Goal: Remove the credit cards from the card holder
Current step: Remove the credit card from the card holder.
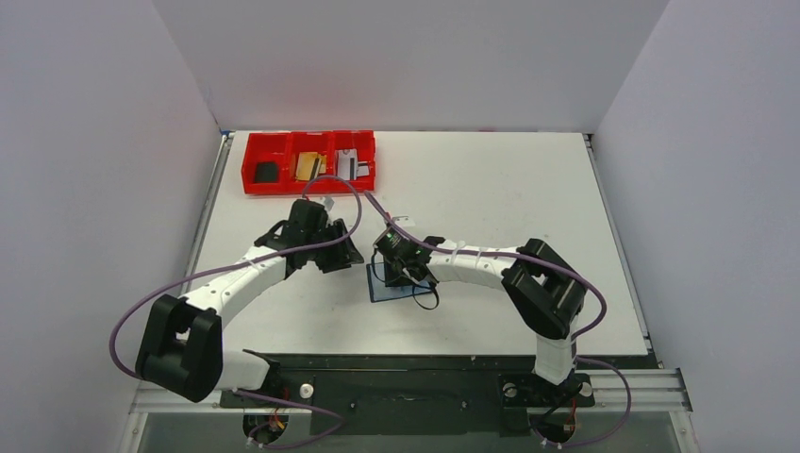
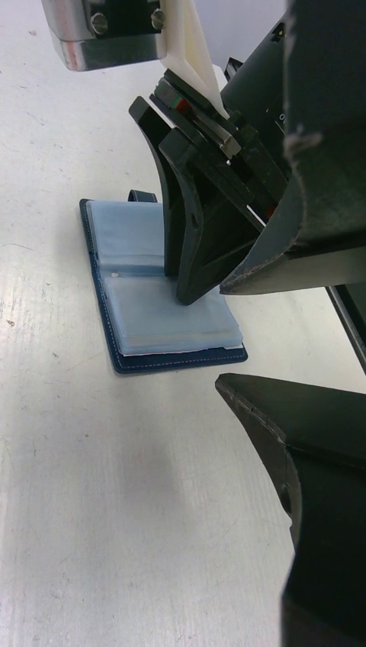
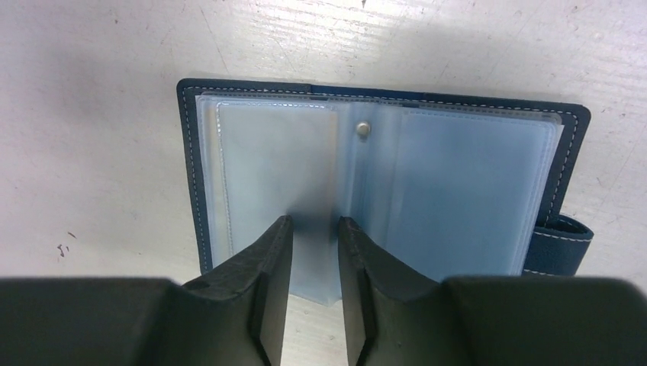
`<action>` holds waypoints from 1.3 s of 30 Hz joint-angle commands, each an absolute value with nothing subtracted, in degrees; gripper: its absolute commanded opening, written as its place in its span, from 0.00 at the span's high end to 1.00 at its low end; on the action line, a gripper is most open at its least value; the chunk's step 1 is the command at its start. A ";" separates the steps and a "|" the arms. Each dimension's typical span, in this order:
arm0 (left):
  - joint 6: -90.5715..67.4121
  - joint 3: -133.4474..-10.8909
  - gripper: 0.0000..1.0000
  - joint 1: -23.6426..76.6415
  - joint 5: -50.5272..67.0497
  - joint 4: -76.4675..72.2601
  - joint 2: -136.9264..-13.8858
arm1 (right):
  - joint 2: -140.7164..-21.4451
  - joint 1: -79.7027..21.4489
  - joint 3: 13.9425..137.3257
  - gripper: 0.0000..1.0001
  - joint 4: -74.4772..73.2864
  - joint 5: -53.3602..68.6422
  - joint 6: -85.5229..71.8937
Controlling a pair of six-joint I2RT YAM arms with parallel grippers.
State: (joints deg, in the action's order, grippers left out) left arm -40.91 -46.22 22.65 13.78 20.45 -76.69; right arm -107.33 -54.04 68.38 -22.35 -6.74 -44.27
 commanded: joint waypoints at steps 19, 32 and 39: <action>-41.83 -46.91 0.60 24.45 18.18 15.66 -81.57 | -107.69 -45.05 56.52 1.00 -6.93 11.03 -47.82; -41.16 -49.92 0.61 27.59 19.64 12.05 -88.38 | -108.44 -43.08 53.98 1.00 -3.52 13.18 -48.71; -40.12 -52.39 0.61 28.53 18.37 11.32 -92.89 | -108.05 -42.77 53.52 1.00 -3.36 12.92 -48.55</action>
State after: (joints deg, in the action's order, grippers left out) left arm -41.32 -49.32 28.10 18.90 14.63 -91.35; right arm -105.62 -42.96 55.88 -1.28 17.50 -50.00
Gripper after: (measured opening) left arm 0.391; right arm 0.004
